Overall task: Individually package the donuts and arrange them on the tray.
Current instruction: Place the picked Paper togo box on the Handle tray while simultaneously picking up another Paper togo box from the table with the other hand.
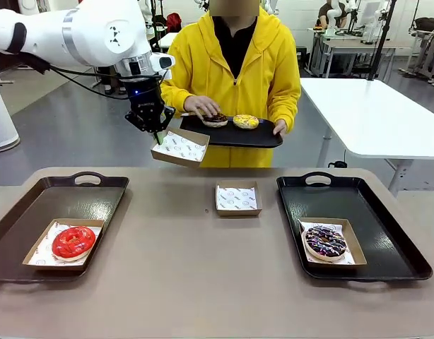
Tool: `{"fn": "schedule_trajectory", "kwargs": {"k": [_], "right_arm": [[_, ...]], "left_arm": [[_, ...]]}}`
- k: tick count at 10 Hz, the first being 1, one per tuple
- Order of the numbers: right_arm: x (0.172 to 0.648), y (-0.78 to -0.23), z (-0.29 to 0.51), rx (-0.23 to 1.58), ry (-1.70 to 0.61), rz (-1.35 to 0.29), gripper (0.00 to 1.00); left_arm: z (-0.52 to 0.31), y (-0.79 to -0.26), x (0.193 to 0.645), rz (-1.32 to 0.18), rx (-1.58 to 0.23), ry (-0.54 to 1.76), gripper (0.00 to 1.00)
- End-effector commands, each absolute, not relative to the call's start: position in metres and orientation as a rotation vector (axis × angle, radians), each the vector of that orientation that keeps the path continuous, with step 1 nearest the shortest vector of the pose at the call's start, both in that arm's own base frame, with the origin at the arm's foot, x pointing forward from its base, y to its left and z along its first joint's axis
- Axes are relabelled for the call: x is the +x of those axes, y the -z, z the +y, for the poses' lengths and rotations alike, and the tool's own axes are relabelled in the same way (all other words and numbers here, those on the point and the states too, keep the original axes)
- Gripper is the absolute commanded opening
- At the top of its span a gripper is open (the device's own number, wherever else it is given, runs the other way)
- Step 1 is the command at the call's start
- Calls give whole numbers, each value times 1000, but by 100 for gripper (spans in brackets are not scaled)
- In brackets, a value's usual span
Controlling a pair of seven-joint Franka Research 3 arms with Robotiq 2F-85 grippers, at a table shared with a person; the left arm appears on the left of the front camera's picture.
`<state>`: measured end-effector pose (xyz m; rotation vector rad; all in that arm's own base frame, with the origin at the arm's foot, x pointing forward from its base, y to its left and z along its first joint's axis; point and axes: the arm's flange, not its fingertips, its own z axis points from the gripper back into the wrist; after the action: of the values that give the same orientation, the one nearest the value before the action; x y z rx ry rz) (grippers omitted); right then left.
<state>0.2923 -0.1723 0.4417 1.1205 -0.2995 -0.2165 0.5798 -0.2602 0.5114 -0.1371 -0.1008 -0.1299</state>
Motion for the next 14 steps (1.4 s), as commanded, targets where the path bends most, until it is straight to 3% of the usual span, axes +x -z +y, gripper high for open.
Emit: {"fn": "schedule_trajectory", "kwargs": {"k": [1, 2, 6, 14], "right_arm": [[302, -425, -186, 1101, 161, -223, 100], [302, -414, -194, 1083, 138, -170, 100], [312, -382, -200, 989, 68, -31, 100], [303, -388, -197, 1041, 139, -77, 100]], "left_arm": [[-267, -512, 603, -79, -105, 108, 0], [-260, -511, 580, -101, -137, 130, 0], [-260, -511, 580, -101, -137, 130, 0], [-260, -511, 580, -101, -137, 130, 0]]}}
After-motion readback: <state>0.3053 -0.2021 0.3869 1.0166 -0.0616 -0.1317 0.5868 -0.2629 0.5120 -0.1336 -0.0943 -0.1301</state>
